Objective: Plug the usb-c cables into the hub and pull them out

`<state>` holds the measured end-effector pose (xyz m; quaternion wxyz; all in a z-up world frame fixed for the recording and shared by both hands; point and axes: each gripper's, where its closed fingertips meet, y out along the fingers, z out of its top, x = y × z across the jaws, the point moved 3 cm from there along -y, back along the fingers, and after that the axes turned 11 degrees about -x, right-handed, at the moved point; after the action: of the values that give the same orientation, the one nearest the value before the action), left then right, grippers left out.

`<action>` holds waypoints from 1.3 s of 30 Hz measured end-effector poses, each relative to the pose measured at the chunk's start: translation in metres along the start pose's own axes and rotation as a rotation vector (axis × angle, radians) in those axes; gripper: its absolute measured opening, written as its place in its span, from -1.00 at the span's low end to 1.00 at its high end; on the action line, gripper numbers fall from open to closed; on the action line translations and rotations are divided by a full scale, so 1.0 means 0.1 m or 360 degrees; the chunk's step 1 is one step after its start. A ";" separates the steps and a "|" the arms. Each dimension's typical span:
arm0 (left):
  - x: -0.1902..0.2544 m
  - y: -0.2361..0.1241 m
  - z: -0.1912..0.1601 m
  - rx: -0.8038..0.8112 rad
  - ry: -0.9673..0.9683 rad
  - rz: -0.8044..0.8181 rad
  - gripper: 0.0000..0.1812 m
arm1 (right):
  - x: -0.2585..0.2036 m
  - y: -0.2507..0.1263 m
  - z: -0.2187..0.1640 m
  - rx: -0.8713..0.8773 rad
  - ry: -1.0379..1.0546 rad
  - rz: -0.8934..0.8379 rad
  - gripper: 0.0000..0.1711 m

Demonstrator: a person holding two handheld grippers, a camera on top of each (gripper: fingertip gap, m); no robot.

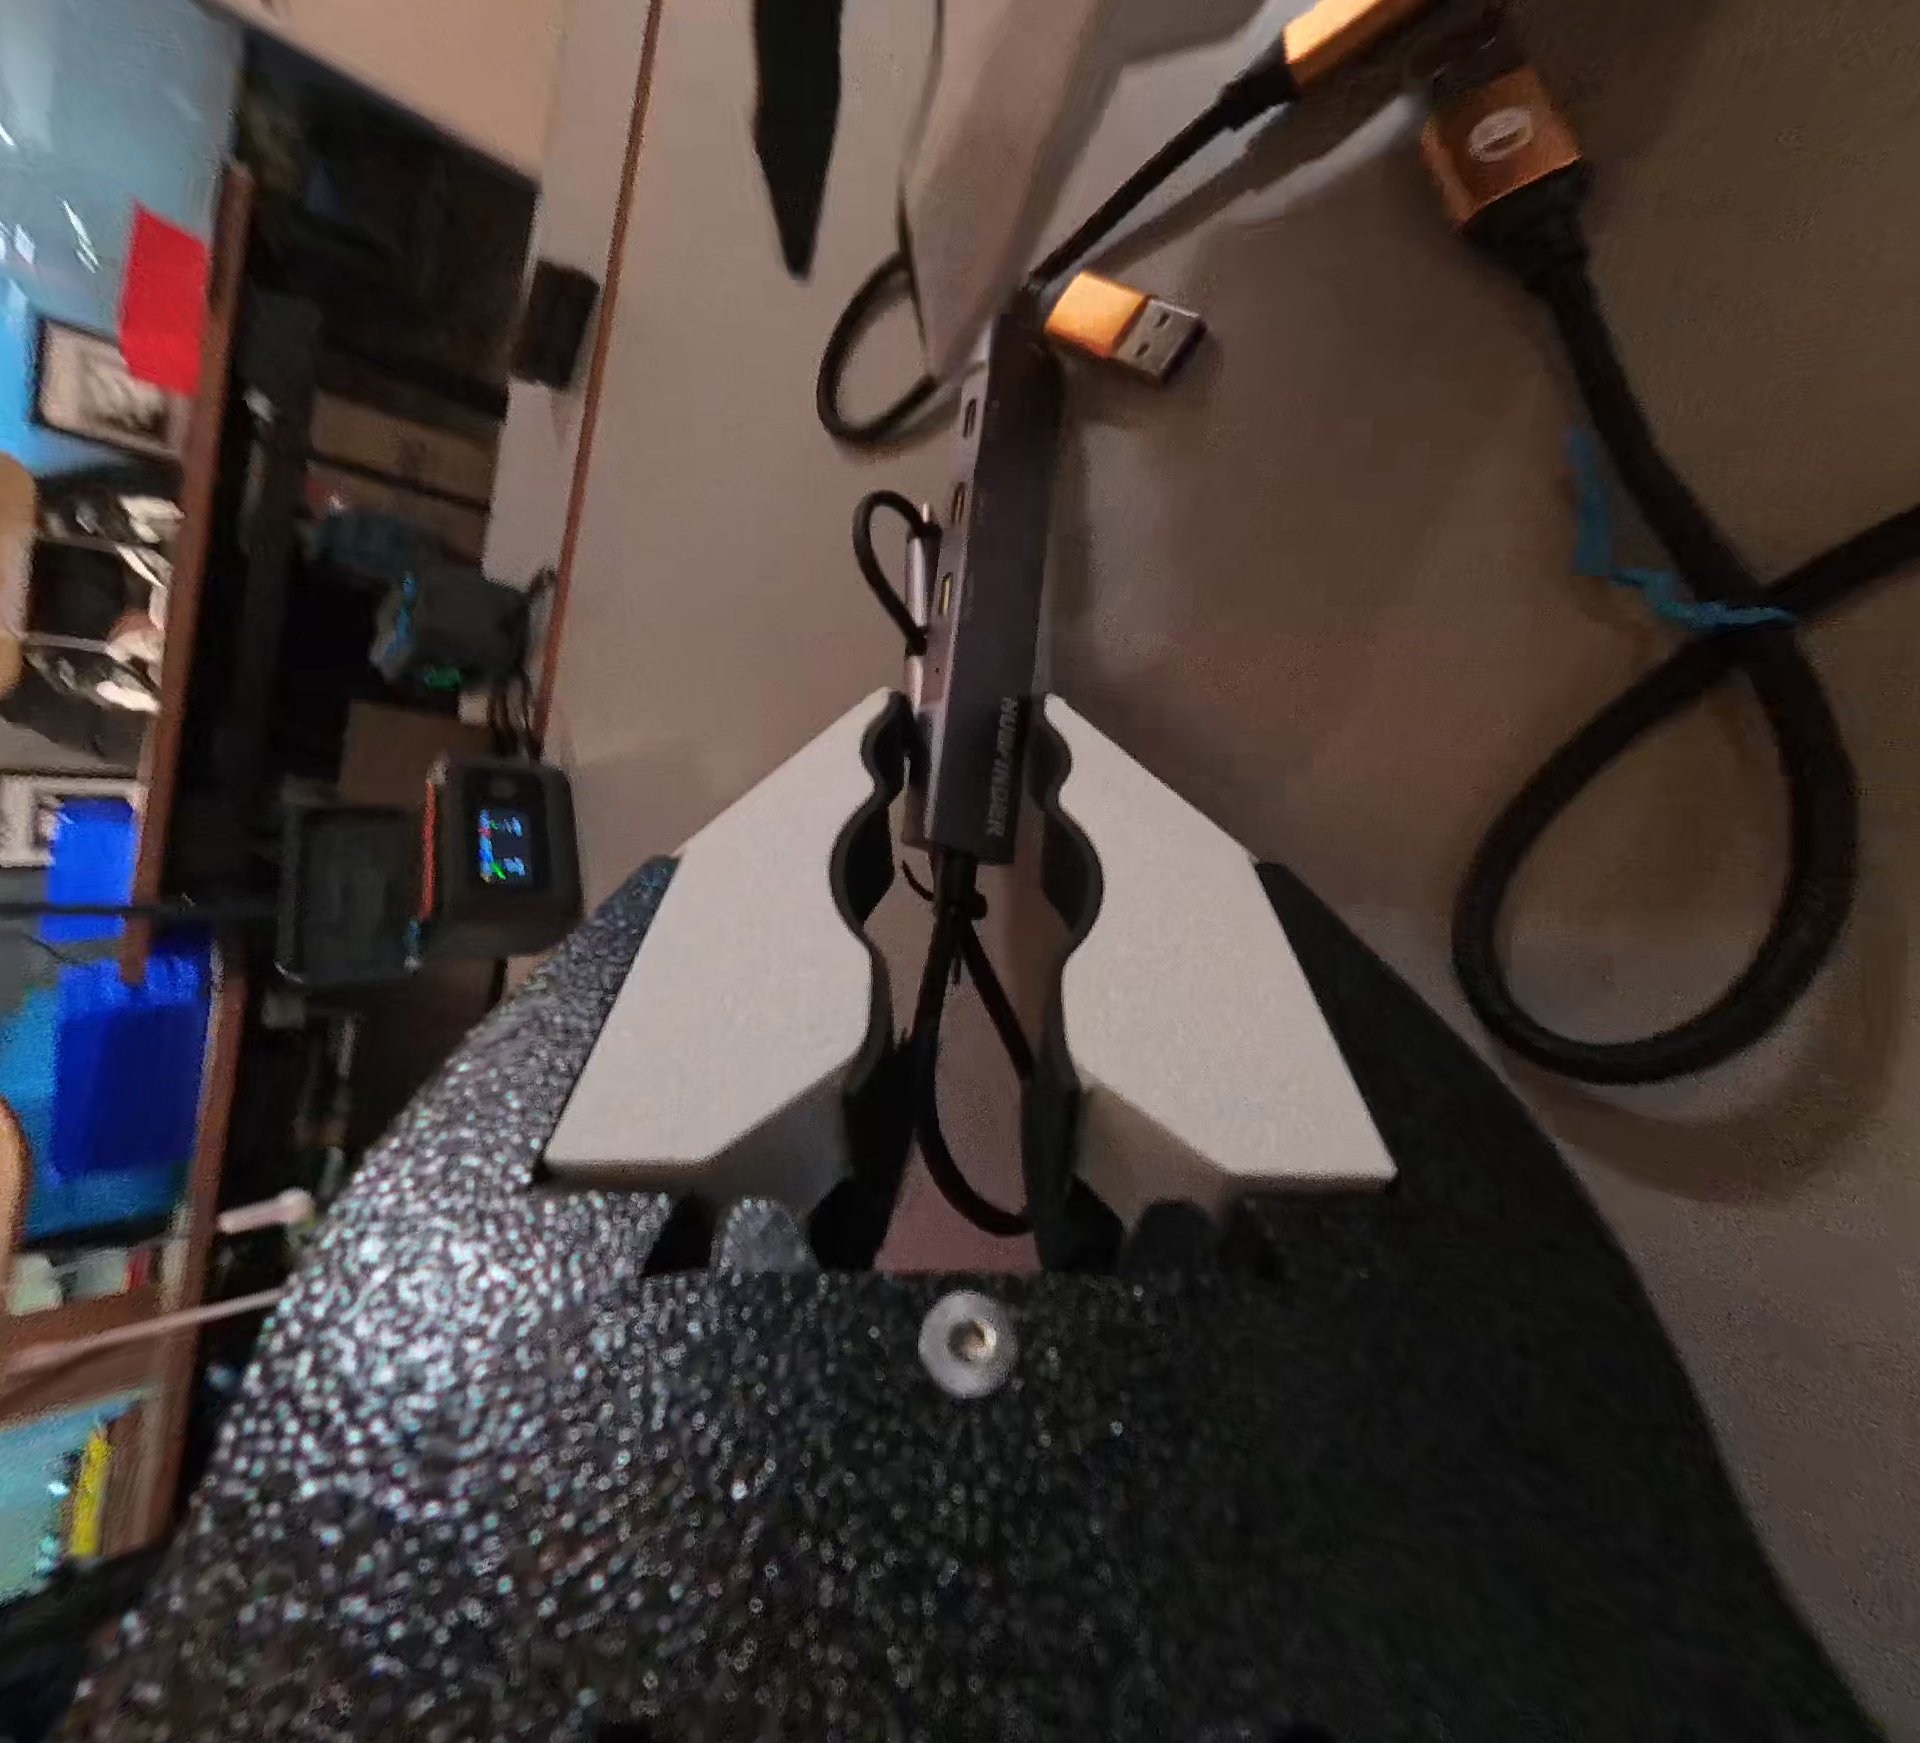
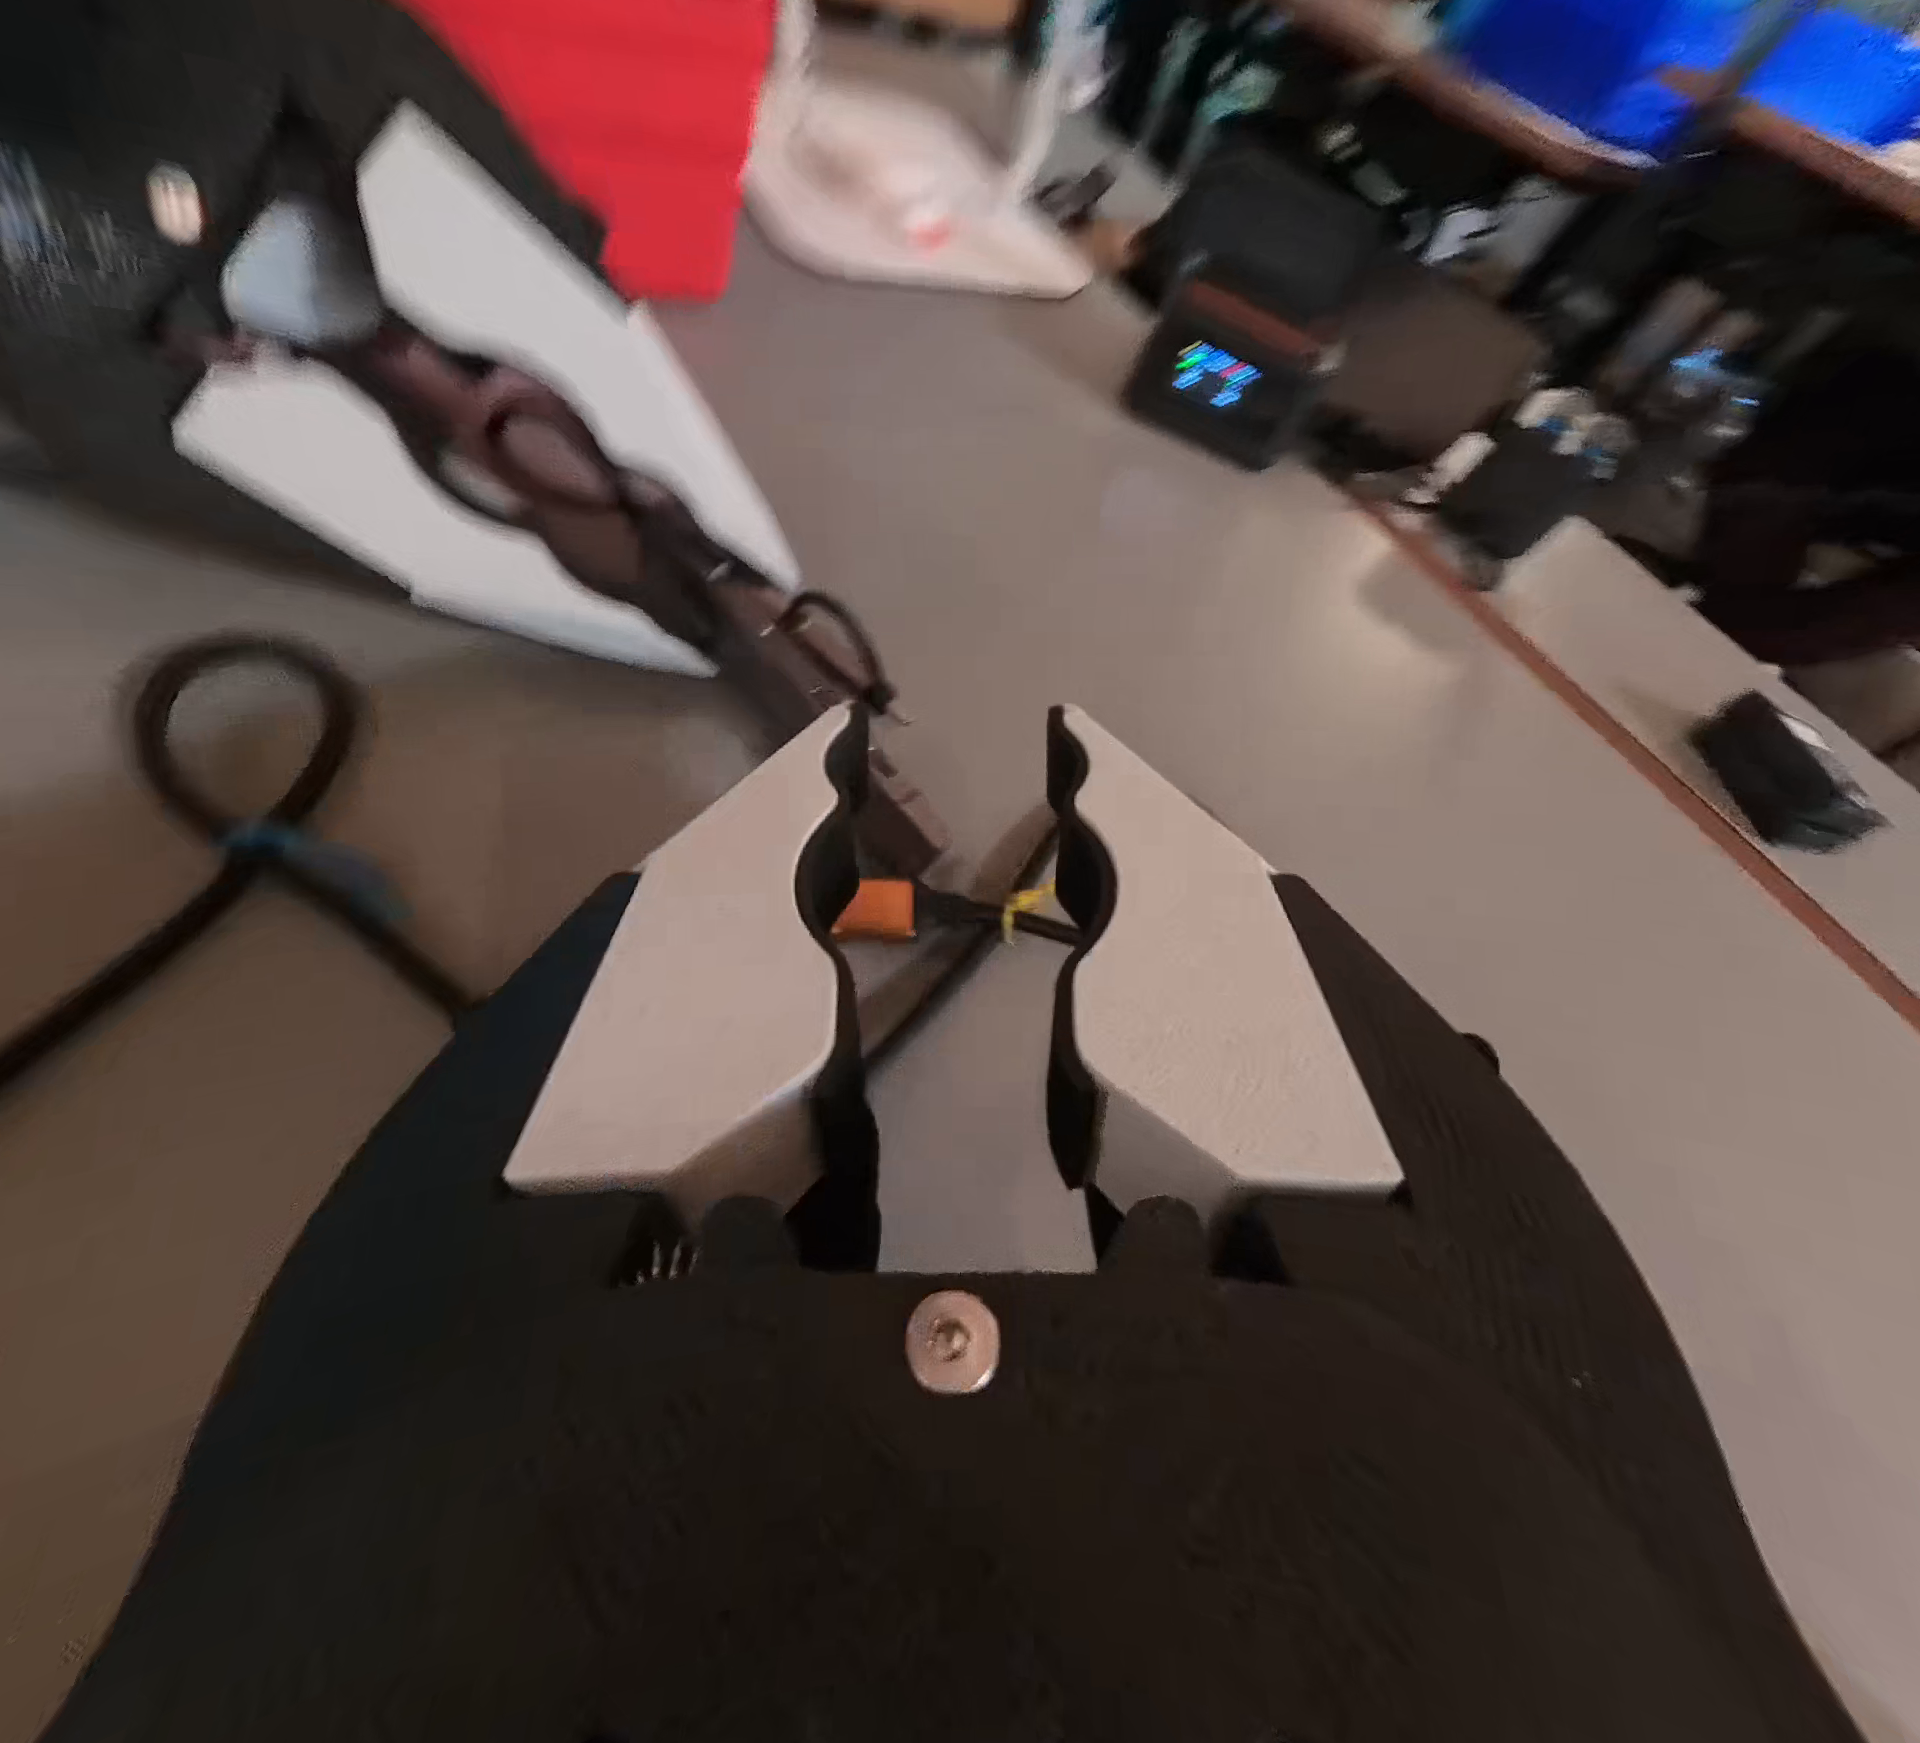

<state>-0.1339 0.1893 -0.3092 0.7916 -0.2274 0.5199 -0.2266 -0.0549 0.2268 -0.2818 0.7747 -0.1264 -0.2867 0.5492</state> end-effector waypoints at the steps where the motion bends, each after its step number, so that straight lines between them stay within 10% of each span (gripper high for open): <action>1: 0.00 -0.02 0.03 0.0025 0.0038 0.0035 -0.77 | -0.05 0.02 -0.04 -0.0053 -0.0063 0.0032 -0.59; 21: -0.05 -0.23 0.21 0.0376 -0.0177 -0.0106 -0.54 | -0.16 0.12 -0.20 -0.0354 -0.0935 -0.0355 -0.78; 39: -0.08 -0.39 0.30 0.0651 -0.0394 -0.0280 -0.78 | 0.09 -0.10 0.04 -0.0275 -0.1071 -0.0839 -0.92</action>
<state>-0.1137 0.1670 -0.2692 0.8560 -0.1327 0.3407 -0.3654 -0.0473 0.2311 -0.2706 0.7385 0.0728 -0.5905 0.3173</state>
